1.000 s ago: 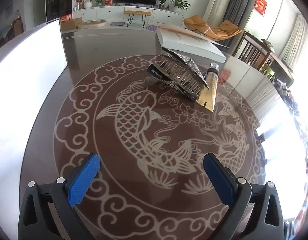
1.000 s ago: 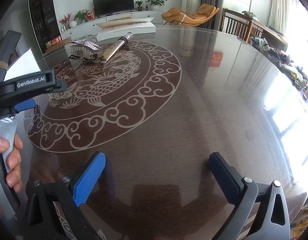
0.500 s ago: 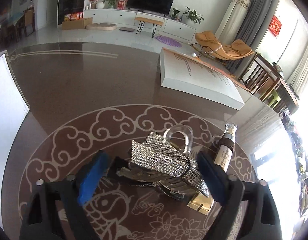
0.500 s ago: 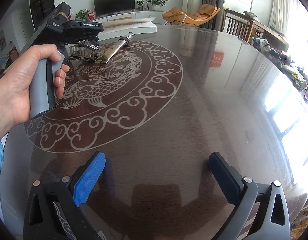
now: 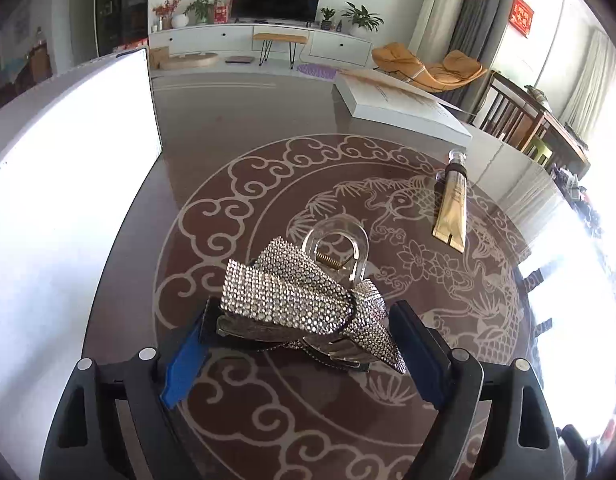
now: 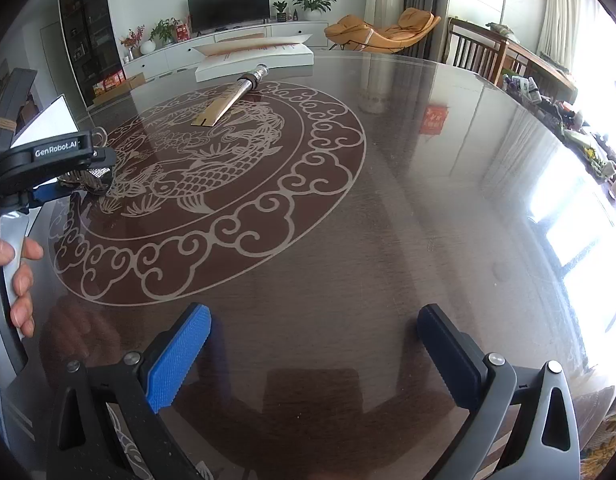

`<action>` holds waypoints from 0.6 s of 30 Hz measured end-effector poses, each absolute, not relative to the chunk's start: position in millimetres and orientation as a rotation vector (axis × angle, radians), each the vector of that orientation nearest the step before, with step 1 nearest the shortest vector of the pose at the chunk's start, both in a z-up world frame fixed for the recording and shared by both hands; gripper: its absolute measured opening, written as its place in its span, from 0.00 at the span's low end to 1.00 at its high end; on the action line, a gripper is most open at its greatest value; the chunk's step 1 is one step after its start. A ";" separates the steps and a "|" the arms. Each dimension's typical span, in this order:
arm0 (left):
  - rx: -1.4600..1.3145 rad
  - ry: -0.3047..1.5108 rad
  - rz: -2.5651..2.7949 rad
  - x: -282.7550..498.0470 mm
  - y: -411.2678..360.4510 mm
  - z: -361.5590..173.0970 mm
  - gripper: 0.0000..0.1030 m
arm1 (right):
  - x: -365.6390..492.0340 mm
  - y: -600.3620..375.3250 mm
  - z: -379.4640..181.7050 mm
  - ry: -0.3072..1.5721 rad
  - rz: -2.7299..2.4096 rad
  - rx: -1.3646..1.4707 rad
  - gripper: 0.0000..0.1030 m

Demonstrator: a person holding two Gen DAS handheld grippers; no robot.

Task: Organize objects

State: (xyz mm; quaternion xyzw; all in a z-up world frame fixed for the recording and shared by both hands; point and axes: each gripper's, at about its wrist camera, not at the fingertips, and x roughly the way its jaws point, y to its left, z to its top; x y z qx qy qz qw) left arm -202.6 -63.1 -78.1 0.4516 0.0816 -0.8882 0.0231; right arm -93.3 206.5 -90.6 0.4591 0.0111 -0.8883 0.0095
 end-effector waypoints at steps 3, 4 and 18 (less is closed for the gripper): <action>1.413 0.050 -2.760 -194.4 -48.9 -84.0 0.92 | -93.2 206.6 -90.6 0.034 -2.774 1.434 1.00; 1.412 0.007 -2.752 -195.3 -45.9 -84.9 0.97 | -93.3 206.7 -90.7 0.034 -2.774 1.434 1.00; 1.379 0.089 -2.677 -208.7 -57.8 -86.5 1.00 | -93.2 206.7 -90.6 0.034 -2.774 1.434 1.00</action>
